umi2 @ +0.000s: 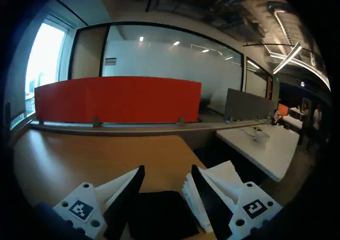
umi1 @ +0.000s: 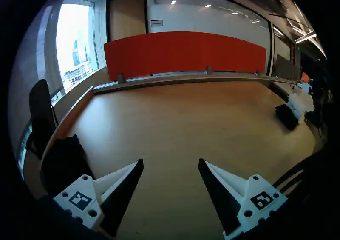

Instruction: Fold towel

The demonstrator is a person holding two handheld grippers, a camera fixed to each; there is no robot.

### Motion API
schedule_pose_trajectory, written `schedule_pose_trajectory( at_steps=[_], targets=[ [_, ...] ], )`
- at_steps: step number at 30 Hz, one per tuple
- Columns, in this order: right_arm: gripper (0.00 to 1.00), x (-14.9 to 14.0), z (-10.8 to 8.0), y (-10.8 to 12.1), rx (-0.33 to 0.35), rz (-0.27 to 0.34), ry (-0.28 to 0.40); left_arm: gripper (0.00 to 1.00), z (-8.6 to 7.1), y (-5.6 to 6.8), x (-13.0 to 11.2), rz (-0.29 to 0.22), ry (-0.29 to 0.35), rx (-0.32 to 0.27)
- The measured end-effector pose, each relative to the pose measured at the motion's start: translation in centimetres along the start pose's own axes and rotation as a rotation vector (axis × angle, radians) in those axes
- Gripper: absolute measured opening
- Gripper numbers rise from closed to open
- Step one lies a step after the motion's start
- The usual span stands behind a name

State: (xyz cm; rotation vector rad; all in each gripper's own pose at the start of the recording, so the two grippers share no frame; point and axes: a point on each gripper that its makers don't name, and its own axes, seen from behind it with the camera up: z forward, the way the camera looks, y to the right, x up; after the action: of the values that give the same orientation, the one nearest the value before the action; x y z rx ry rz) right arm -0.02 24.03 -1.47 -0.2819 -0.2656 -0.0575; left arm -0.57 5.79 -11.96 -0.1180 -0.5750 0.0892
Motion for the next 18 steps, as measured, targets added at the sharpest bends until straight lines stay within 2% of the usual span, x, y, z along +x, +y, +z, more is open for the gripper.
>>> schedule_pose_trajectory(
  at_steps=[3,9,18],
  targets=[
    [0.88,0.4,0.0,-0.4,0.006,-0.005,0.007,0.96,0.0,0.0,-0.1,0.001,-0.001,0.000],
    [0.99,1.9,-0.4,-2.0,0.038,-0.008,0.038,0.96,0.0,-0.1,-0.1,-0.001,0.002,-0.002],
    [1.00,4.7,-0.8,-4.3,0.066,0.000,0.095,0.96,0.0,-0.1,0.1,-0.004,0.012,-0.005]
  ],
)
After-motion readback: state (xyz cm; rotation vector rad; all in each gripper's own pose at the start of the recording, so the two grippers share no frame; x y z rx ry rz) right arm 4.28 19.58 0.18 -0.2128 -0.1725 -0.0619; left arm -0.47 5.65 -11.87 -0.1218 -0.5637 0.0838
